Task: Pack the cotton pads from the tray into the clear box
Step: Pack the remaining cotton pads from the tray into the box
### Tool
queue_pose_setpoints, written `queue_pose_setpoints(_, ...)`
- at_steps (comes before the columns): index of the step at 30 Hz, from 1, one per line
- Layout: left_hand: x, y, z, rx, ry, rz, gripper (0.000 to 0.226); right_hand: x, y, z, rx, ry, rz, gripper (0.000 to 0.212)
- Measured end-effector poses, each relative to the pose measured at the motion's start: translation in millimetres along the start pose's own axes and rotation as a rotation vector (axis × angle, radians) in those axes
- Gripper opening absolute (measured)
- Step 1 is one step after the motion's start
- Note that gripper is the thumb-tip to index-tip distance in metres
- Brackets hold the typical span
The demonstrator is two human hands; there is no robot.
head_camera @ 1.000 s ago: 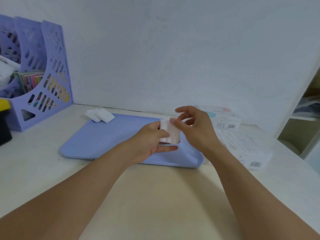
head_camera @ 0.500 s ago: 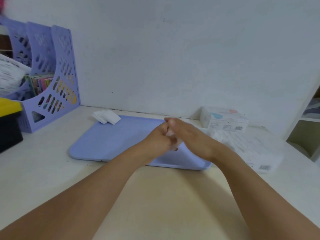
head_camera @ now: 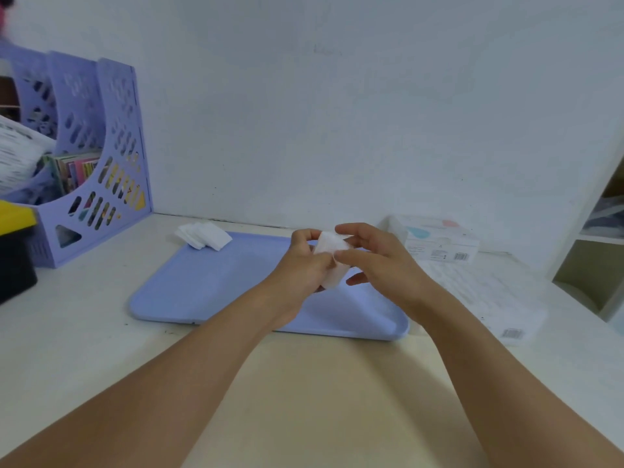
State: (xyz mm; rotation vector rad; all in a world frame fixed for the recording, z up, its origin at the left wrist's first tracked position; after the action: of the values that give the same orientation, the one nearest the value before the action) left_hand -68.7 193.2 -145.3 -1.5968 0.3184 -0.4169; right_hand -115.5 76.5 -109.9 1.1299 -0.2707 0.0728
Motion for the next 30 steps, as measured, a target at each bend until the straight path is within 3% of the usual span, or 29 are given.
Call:
queue_pose_setpoints(5,-2,6,1,-0.094,-0.042,0.061,0.032,3,-6,4,0.157,-0.122,0.009,0.033)
queue_pose_setpoints(9,-4,17,0,-0.503,-0.131,0.165,0.036,4,-10,14,0.308,-0.259,-0.023,0.028)
queue_pose_setpoints(13,-4,21,-10,-0.606,-0.143,0.149,0.049,1,-15,-23,0.276,-0.006,-0.137,0.031)
queue_pose_setpoints(20,-6,17,-15,-0.431,-0.114,0.089,0.038,2,-19,-30,0.31,0.016,-0.187,0.051)
queue_pose_setpoints(24,-3,16,-14,-0.288,-0.05,0.077,0.036,0,-18,-14,0.369,-0.065,-0.185,0.043)
queue_pose_setpoints(28,-3,8,-19,-0.184,0.097,0.03,0.033,2,-5,-9,-0.004,-0.06,-0.024,0.024)
queue_pose_setpoints(30,-1,5,-22,-0.237,0.145,-0.024,0.04,2,-5,-6,0.012,-0.038,-0.013,0.021)
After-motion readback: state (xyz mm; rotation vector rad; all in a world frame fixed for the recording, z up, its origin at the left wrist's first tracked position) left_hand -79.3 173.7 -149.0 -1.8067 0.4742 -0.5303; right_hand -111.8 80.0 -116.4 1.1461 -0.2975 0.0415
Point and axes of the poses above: each hand's wrist, its own x-axis towards the middle knuckle, its own z-axis out of the back of the hand, y = z × x, the point moved 8 cm from there along x, towards the middle knuckle
